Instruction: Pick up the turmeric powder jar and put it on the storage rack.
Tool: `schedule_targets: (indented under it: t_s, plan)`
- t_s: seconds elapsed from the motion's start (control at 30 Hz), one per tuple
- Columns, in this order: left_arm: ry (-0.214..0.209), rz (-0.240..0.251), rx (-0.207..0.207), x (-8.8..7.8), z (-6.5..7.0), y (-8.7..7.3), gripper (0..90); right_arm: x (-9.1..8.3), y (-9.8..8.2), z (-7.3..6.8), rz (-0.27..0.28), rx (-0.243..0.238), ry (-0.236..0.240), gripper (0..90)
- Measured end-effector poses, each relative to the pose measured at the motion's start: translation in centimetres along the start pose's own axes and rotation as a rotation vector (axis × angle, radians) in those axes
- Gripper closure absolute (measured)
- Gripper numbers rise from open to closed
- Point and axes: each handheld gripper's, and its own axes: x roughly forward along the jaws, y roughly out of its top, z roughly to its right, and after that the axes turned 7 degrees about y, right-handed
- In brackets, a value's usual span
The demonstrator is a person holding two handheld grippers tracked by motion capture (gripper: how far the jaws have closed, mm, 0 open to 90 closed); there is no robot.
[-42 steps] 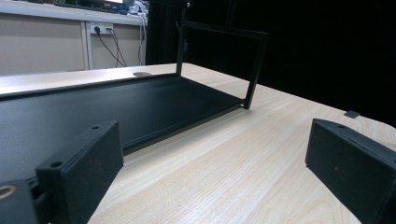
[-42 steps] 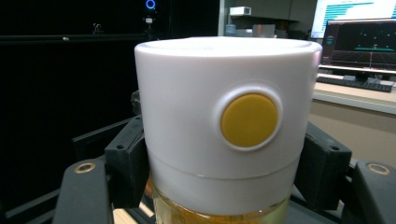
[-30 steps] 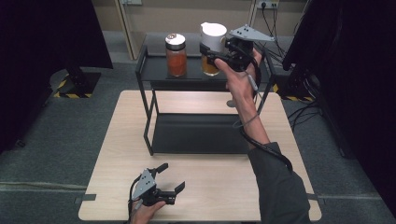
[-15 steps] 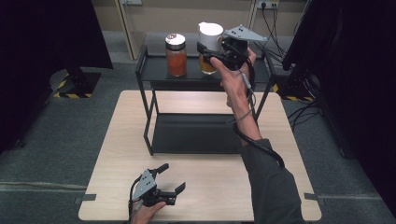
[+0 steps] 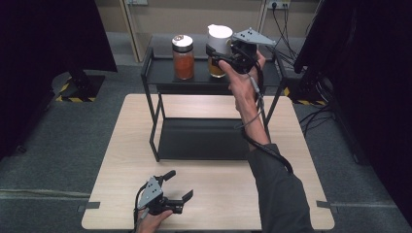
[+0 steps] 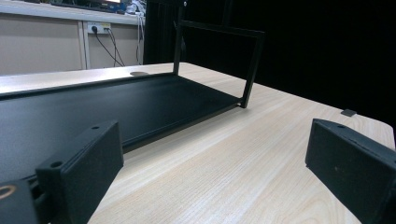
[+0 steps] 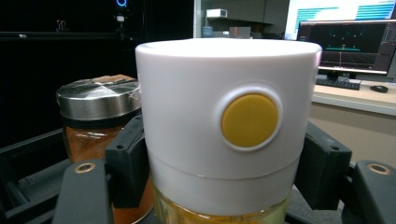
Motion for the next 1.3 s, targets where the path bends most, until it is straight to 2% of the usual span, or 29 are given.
schedule_targets:
  t_s: [0.37,0.73,0.83,0.93,1.03,1.07,1.13,1.3]
  plan:
    - [0.0,0.0,0.0,0.0,0.0,0.0,3.4,0.1,-0.8,0.4,0.005,0.015,0.0,30.7]
    - [-0.001,0.001,0.003,0.0,0.0,0.0,3.4,0.2,-0.7,0.2,-0.001,-0.004,-0.001,29.8]
    - [-0.002,0.0,0.005,0.0,0.1,0.0,3.4,0.1,-0.8,0.2,0.006,0.014,0.01,20.2]
    - [-0.002,0.0,0.005,0.0,0.1,0.0,3.4,-0.2,-0.6,-0.3,0.007,0.002,-0.02,11.3]
    - [-0.002,0.0,0.004,0.0,0.1,0.0,3.4,-0.4,-0.5,-0.5,0.006,-0.002,-0.024,7.8]
    - [0.0,0.0,0.006,0.0,0.1,0.0,3.4,-0.4,-0.3,-0.7,-0.003,-0.003,-0.036,3.4]
    - [0.0,0.0,0.007,0.0,0.1,0.0,3.4,-0.6,-0.3,-0.8,-0.001,0.0,-0.048,2.6]
    - [0.003,0.0,0.004,0.0,0.0,0.0,3.4,-0.9,-0.5,-0.6,0.0,0.008,-0.026,1.5]
